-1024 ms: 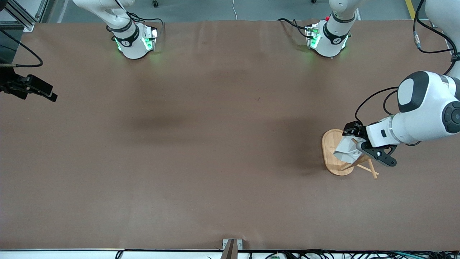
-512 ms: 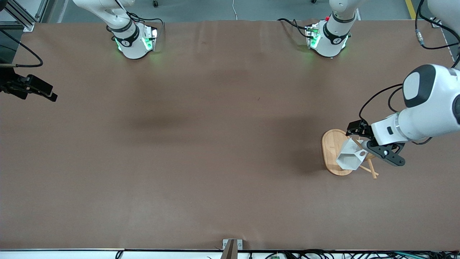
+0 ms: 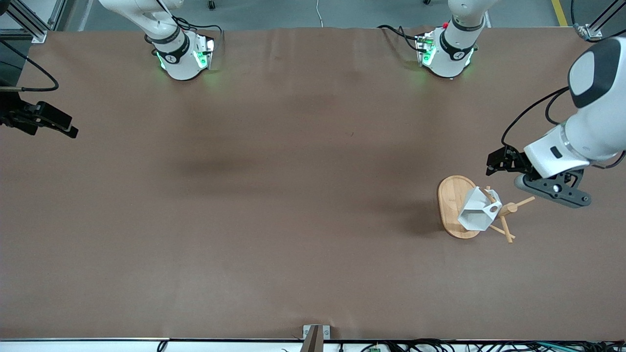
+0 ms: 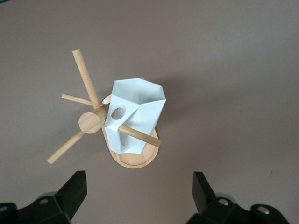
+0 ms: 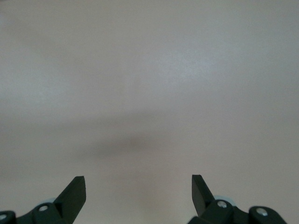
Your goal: Hang cup on rack
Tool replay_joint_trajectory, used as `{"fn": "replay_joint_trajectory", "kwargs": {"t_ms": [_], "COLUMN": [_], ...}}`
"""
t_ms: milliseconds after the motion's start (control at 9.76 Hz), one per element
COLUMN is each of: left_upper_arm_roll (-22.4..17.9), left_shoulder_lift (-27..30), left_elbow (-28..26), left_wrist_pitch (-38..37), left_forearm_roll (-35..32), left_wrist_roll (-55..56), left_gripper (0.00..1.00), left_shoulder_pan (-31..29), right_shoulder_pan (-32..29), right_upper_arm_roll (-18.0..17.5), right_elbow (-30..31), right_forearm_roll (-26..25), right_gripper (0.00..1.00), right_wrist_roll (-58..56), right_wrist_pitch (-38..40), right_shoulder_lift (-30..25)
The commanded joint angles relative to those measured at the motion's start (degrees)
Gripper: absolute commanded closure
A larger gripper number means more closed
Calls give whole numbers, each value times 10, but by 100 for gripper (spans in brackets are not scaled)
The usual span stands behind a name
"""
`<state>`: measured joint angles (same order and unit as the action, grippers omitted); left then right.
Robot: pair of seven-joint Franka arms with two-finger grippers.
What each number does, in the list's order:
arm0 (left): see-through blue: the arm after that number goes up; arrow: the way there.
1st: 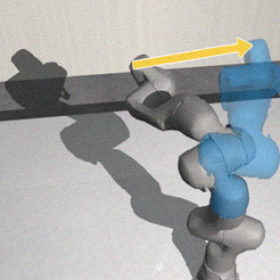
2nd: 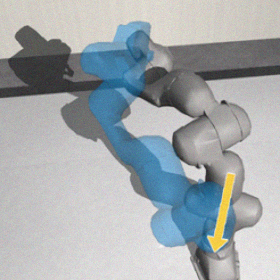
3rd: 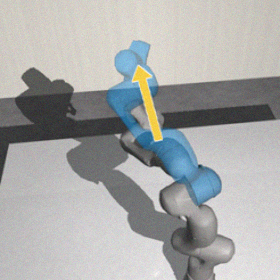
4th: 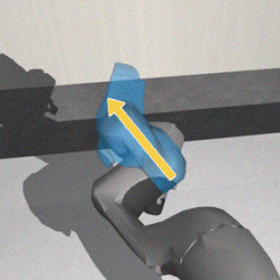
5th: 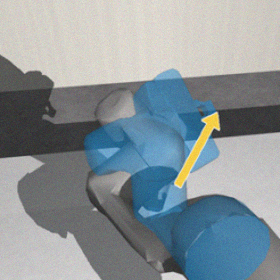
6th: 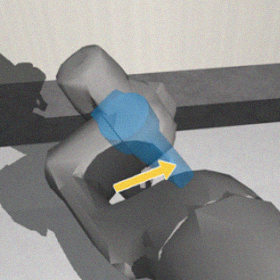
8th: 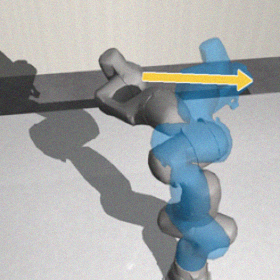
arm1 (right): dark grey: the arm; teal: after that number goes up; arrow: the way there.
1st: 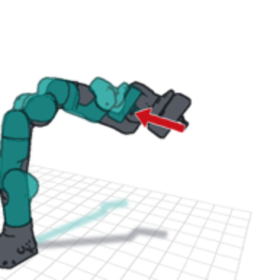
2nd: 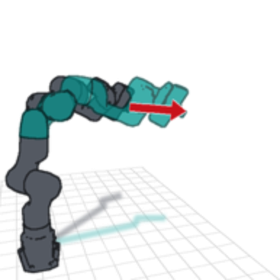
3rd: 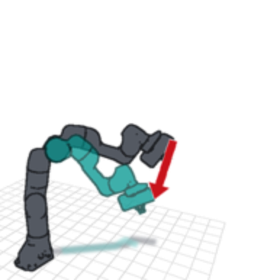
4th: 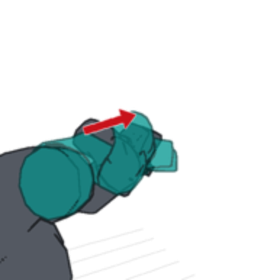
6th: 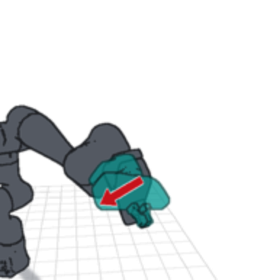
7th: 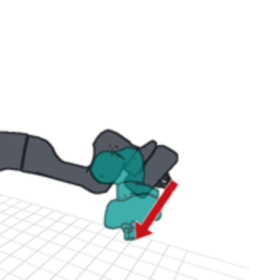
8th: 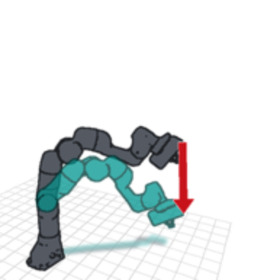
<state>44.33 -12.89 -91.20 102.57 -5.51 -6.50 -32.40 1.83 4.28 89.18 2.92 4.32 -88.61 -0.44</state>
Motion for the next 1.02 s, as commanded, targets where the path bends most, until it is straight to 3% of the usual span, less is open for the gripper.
{"fn": "replay_joint_trajectory", "kwargs": {"t_ms": [0,307,512,922], "left_upper_arm_roll": [5,4,-22,-204], "left_shoulder_lift": [5,8,37,92], "left_elbow": [11,66,72,65], "left_wrist_pitch": [-12,-40,-44,-88], "left_forearm_roll": [-2,-3,-6,2], "left_wrist_roll": [31,26,2,6], "left_gripper": [0,0,0,0], "left_shoulder_pan": [-2,-3,6,181], "right_shoulder_pan": [-1,-2,-2,-2], "right_upper_arm_roll": [-2,-2,-2,-2], "right_elbow": [12,13,13,12], "right_forearm_roll": [-11,-11,-11,-11], "right_gripper": [0,0,0,0], "right_wrist_roll": [0,0,0,1], "right_wrist_pitch": [-1,-1,-1,0], "right_shoulder_lift": [-13,-13,-13,-13]}}
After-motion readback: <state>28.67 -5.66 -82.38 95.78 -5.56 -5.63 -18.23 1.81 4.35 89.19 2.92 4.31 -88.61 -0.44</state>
